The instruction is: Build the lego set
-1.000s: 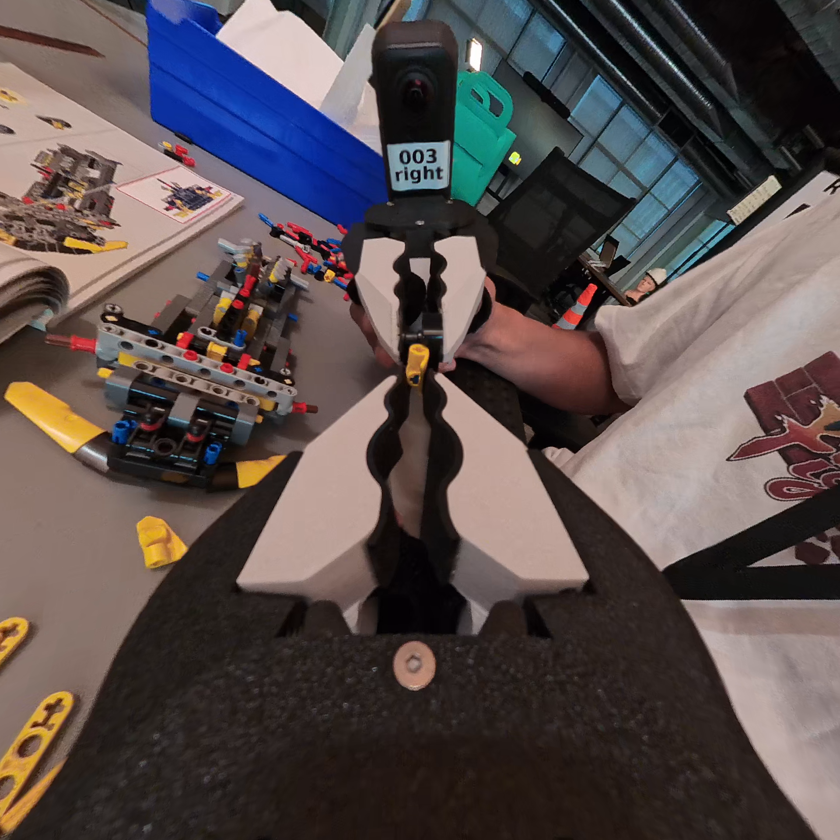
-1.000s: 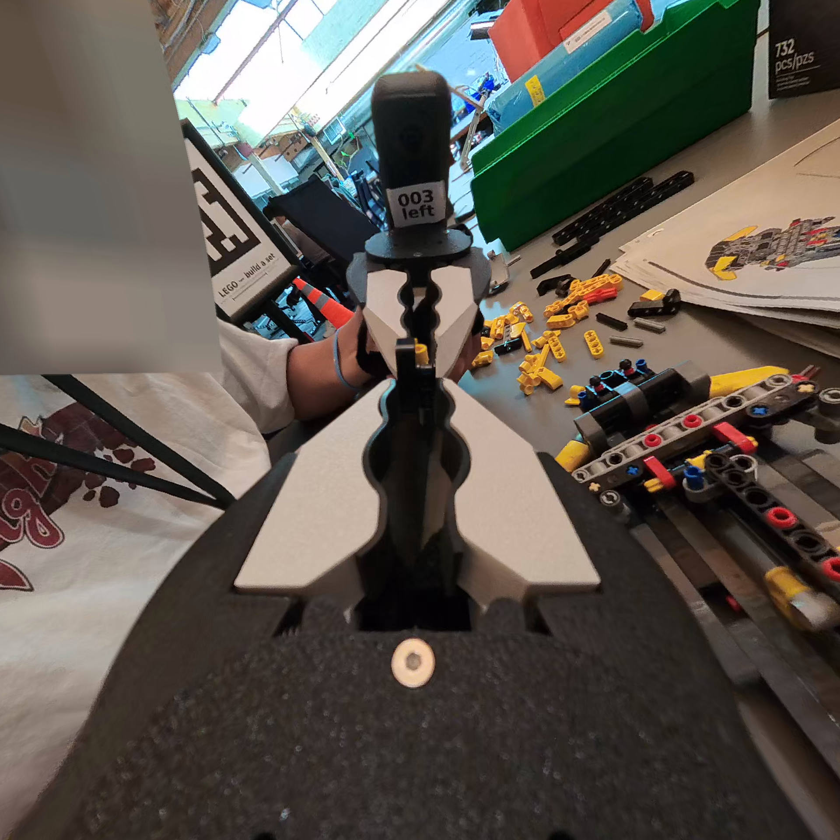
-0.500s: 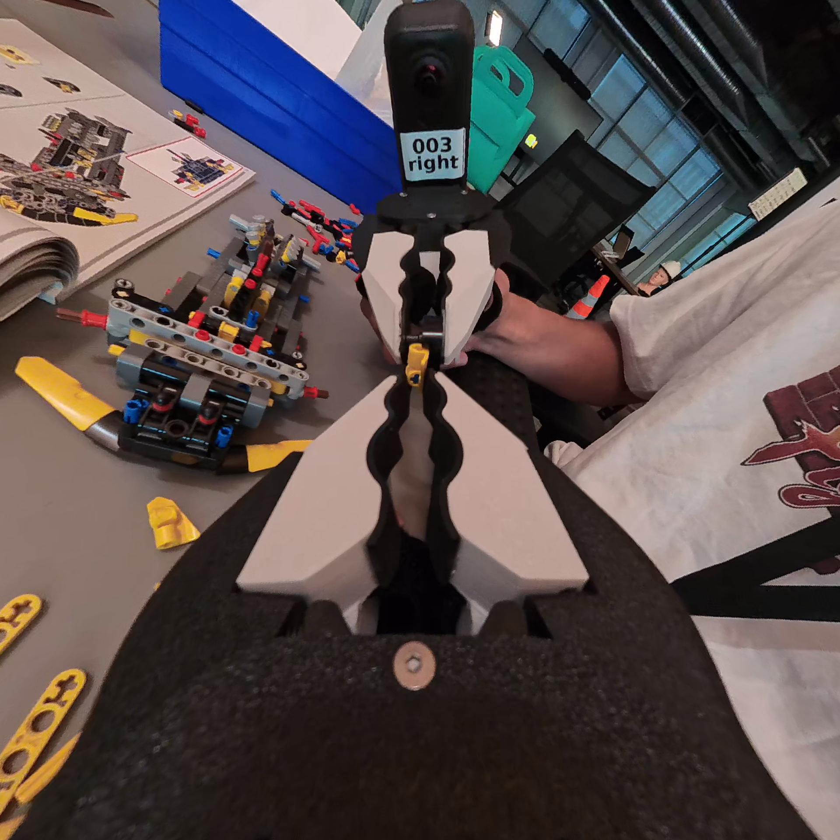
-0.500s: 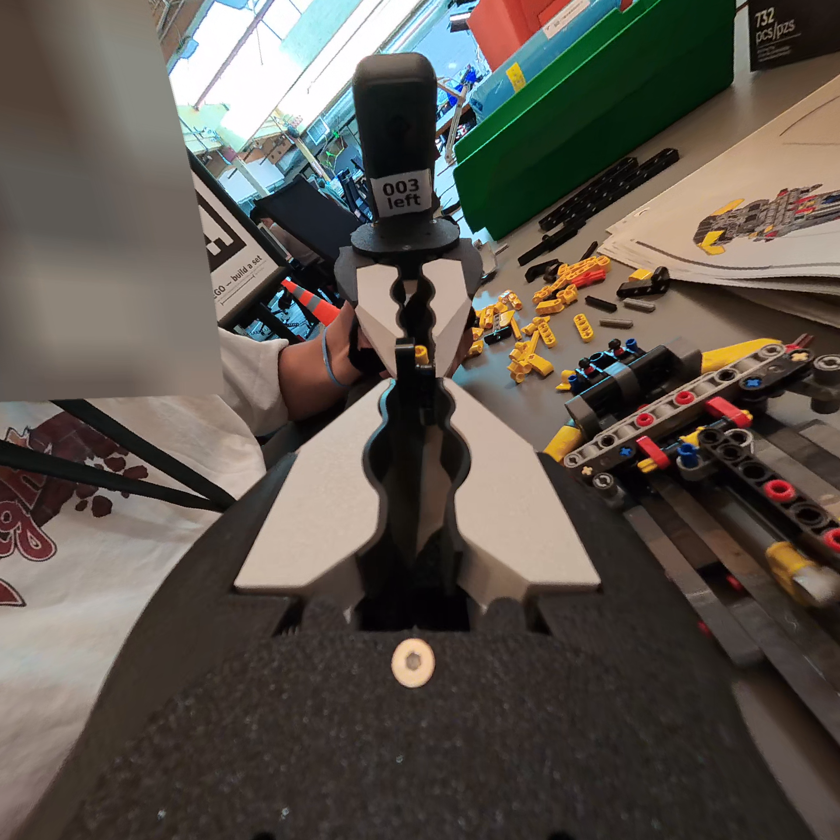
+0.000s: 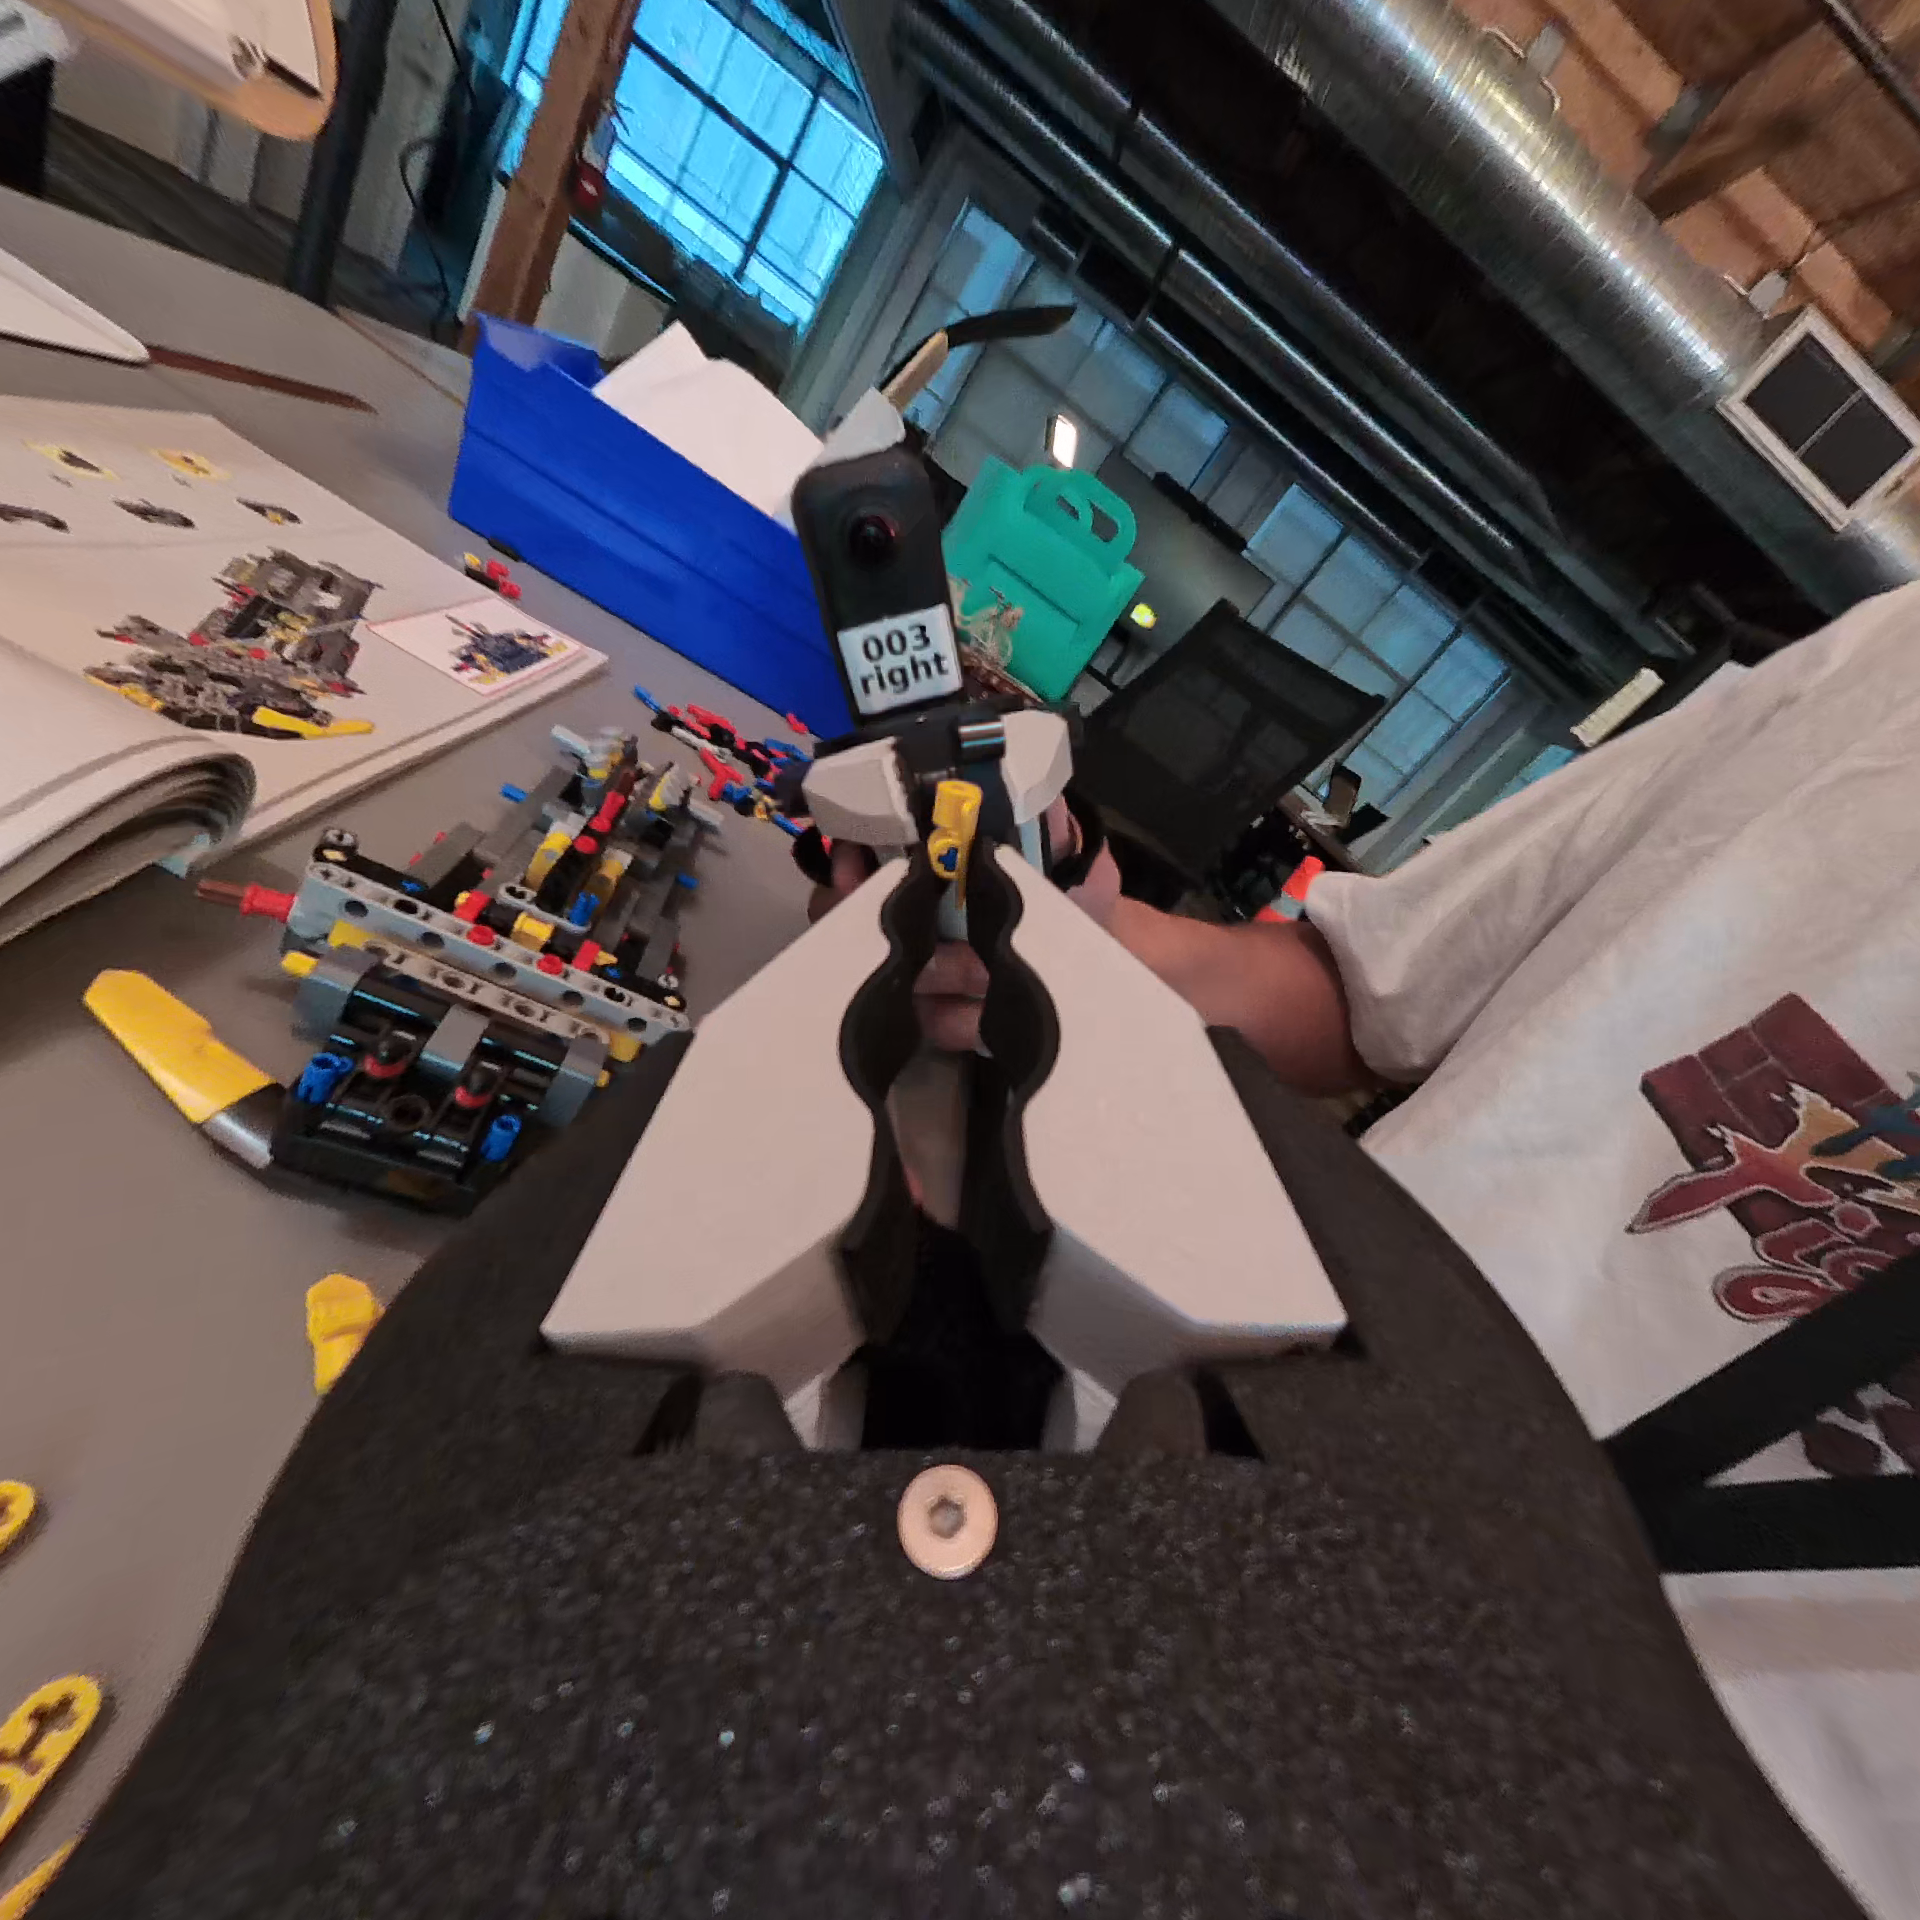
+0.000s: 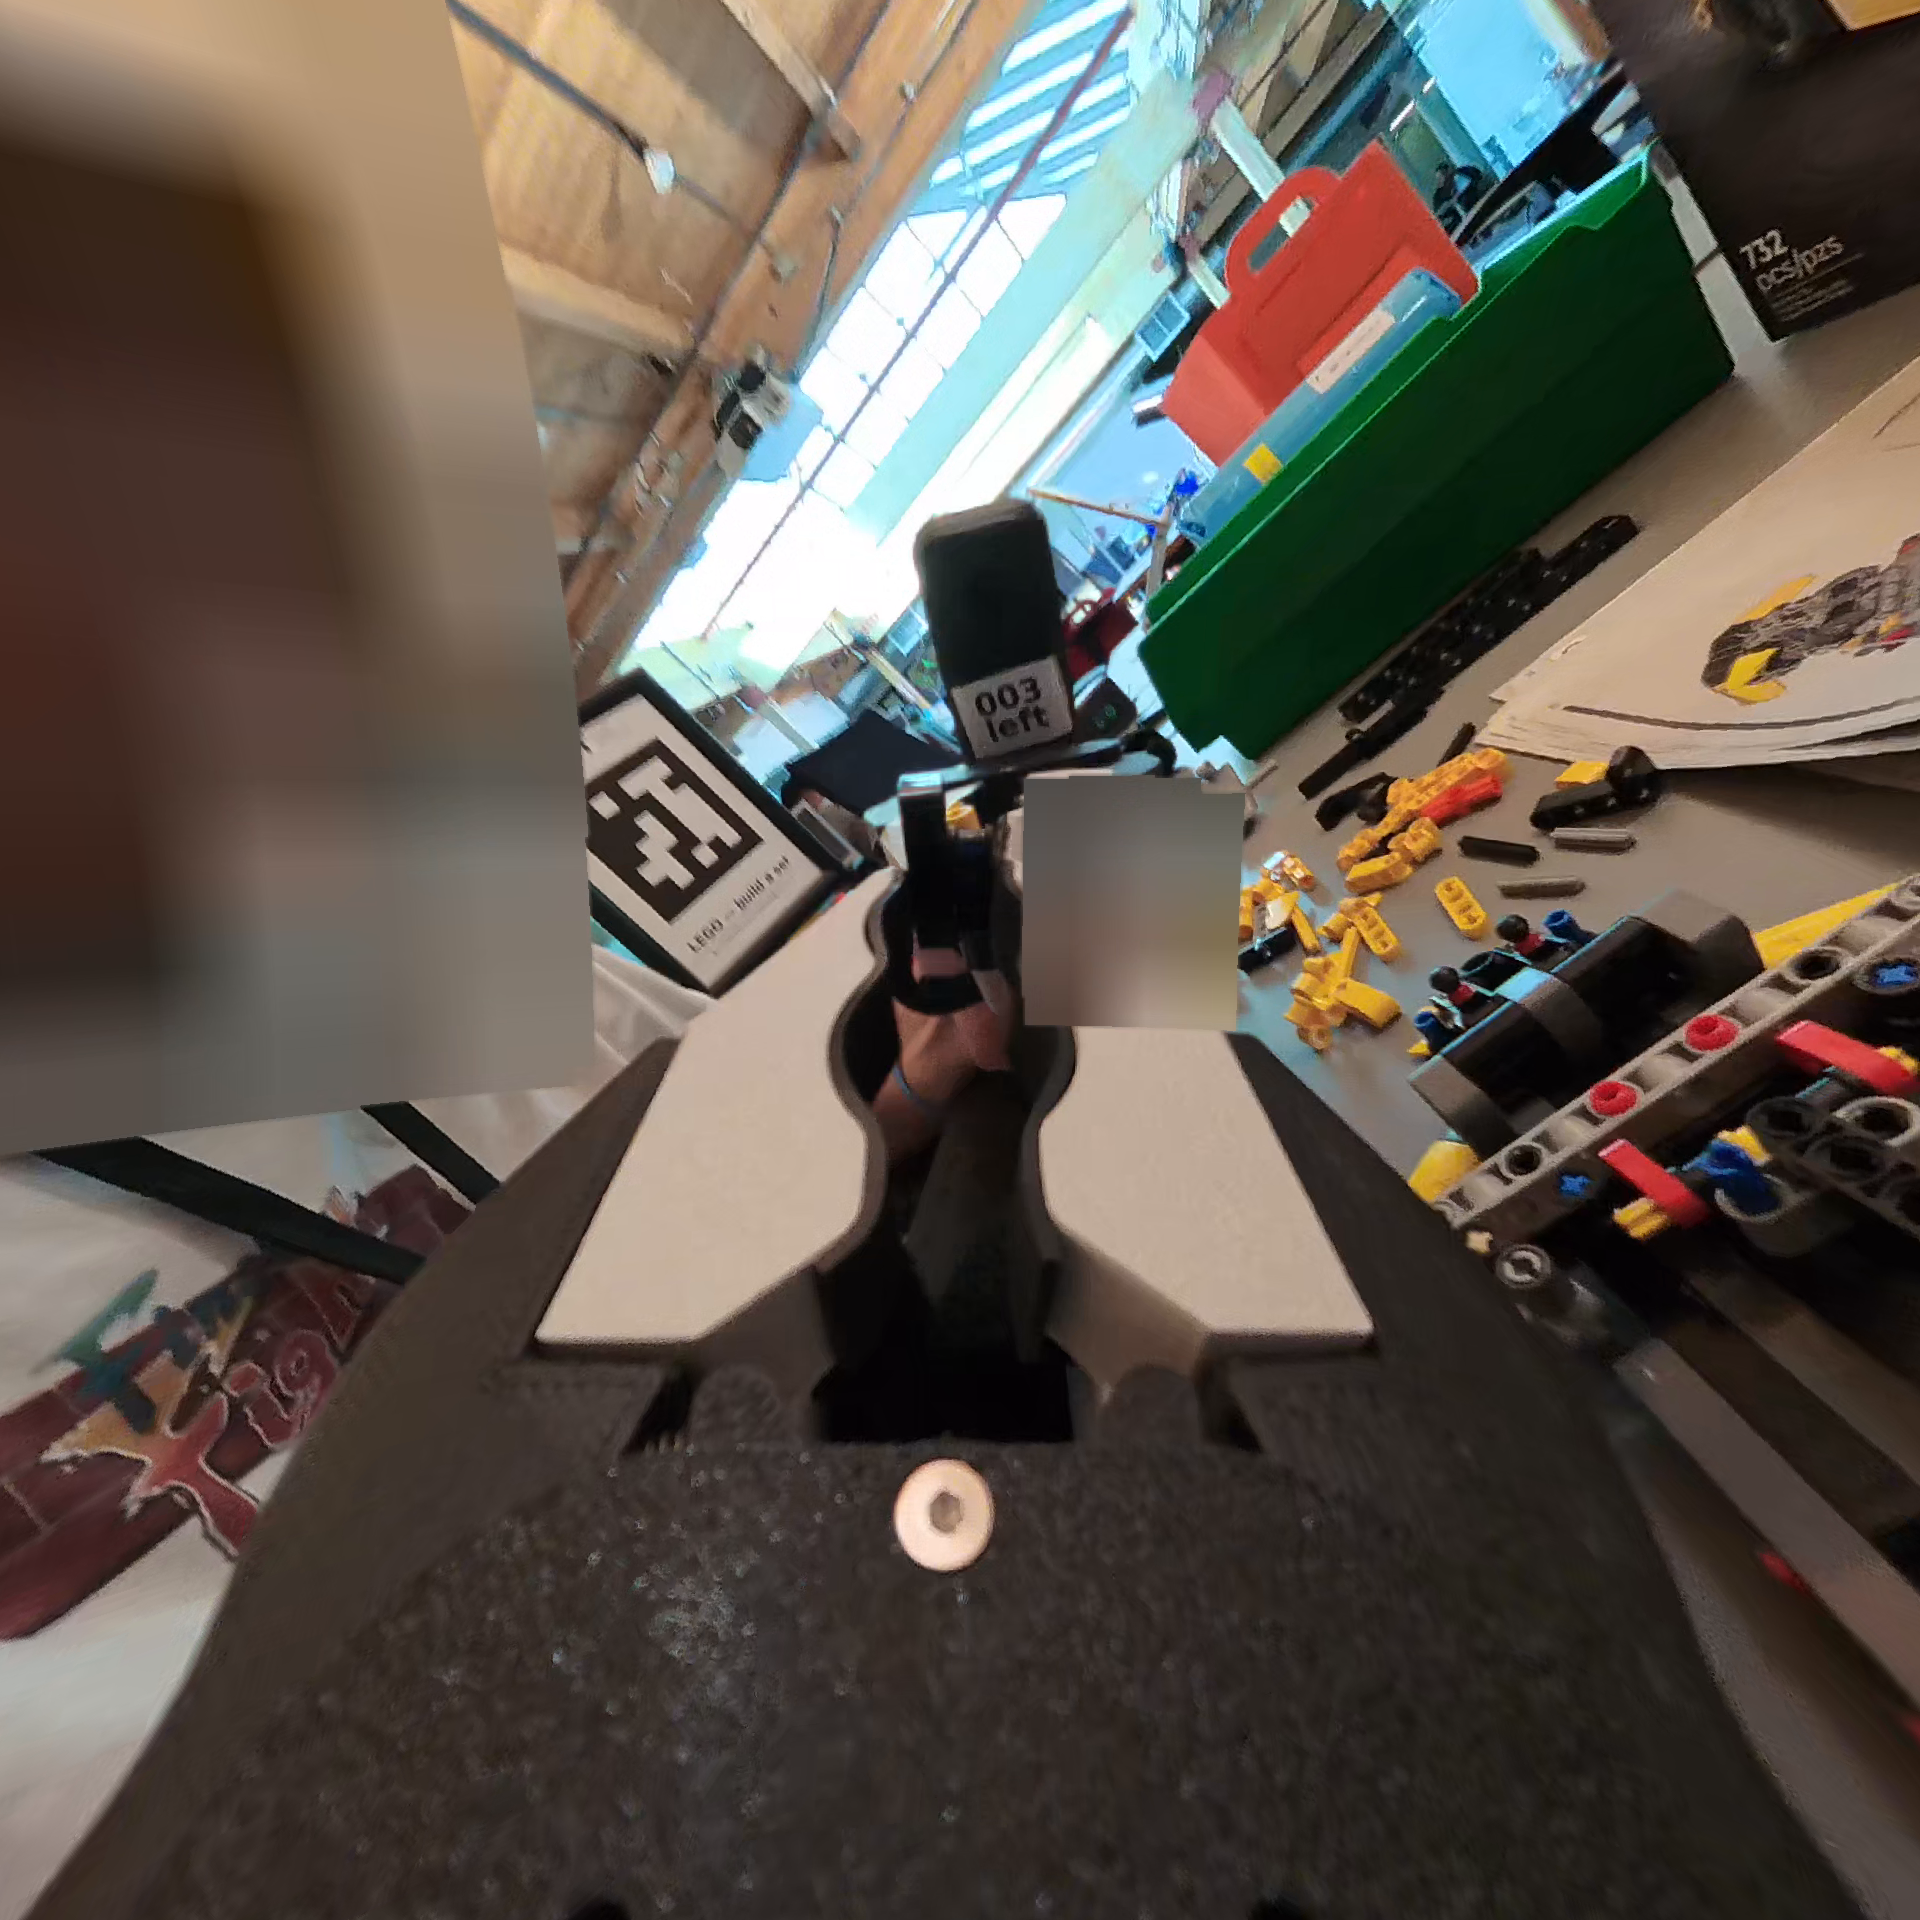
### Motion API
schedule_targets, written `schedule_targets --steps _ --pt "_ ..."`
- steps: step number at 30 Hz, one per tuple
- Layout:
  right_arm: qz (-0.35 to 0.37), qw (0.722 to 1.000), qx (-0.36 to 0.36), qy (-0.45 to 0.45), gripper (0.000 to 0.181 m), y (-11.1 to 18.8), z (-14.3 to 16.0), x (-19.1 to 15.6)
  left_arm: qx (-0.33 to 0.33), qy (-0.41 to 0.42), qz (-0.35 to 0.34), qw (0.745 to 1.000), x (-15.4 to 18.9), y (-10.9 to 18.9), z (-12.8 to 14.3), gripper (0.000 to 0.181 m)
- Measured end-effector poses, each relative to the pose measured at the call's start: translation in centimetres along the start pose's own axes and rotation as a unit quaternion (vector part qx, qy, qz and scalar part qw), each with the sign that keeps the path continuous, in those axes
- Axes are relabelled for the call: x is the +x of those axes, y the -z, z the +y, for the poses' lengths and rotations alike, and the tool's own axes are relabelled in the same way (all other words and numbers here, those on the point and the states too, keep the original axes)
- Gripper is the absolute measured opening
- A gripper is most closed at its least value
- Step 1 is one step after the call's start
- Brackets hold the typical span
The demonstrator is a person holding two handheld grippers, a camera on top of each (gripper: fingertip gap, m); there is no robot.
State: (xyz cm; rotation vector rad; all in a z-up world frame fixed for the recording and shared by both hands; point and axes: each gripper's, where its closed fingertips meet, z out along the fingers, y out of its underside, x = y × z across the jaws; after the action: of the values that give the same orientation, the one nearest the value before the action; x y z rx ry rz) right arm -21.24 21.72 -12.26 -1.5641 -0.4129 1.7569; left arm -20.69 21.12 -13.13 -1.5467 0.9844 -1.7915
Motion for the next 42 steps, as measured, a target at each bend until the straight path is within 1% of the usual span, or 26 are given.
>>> schedule_targets --steps 4,8,12,14,16,18,22,24,29,32,36,42 --pt "0.016 1.000 0.005 0.018 0.015 0.1 -0.2 0.2 0.009 -0.005 -0.013 1.000 -0.2 -0.2 -0.1 0.004" --pt "0.032 0.998 -0.005 0.046 0.014 0.1 -0.2 0.4 0.016 -0.010 -0.024 1.000 -0.4 -0.2 -0.3 0.004" --pt "-0.003 1.000 0.001 -0.005 0.014 0.3 -0.3 0.0 0.013 -0.038 -0.032 0.999 -0.1 -0.3 -0.2 0.004" --pt "-0.017 1.000 0.004 -0.024 0.014 0.3 -0.2 -0.2 0.011 -0.070 -0.046 0.996 0.0 -0.4 -0.1 0.004" --pt "-0.013 1.000 0.003 -0.023 0.014 0.3 -0.2 -0.1 0.010 -0.088 -0.060 0.994 -0.1 -0.4 -0.1 0.005" --pt "-0.008 1.000 0.001 -0.013 0.014 0.2 -0.1 0.0 0.014 -0.086 -0.060 0.994 -0.1 -0.3 -0.2 0.004" --pt "-0.023 0.999 0.009 -0.021 0.014 0.2 -0.3 -0.4 0.023 -0.084 -0.051 0.995 0.2 -0.4 -0.4 0.004" --pt "-0.019 1.000 0.005 -0.018 0.014 0.3 -0.2 -0.3 0.020 -0.078 -0.049 0.996 0.2 -0.5 -0.2 0.004" --pt "-0.011 1.000 0.010 0.008 0.014 0.1 -0.4 -0.5 0.032 -0.036 -0.018 0.999 0.5 -0.4 -0.5 0.003" --pt "0.011 1.000 0.005 0.022 0.014 0.2 -0.5 0.0 0.025 -0.023 -0.024 0.999 0.1 -0.5 -0.4 0.003" --pt "0.017 1.000 0.005 0.021 0.015 0.5 -0.5 0.1 0.015 -0.014 -0.029 0.999 -0.3 -0.6 -0.1 0.003" --pt "0.017 0.999 0.019 0.020 0.014 1.0 -1.1 0.1 0.022 -0.010 -0.034 0.999 -0.5 -0.2 -0.4 0.003"
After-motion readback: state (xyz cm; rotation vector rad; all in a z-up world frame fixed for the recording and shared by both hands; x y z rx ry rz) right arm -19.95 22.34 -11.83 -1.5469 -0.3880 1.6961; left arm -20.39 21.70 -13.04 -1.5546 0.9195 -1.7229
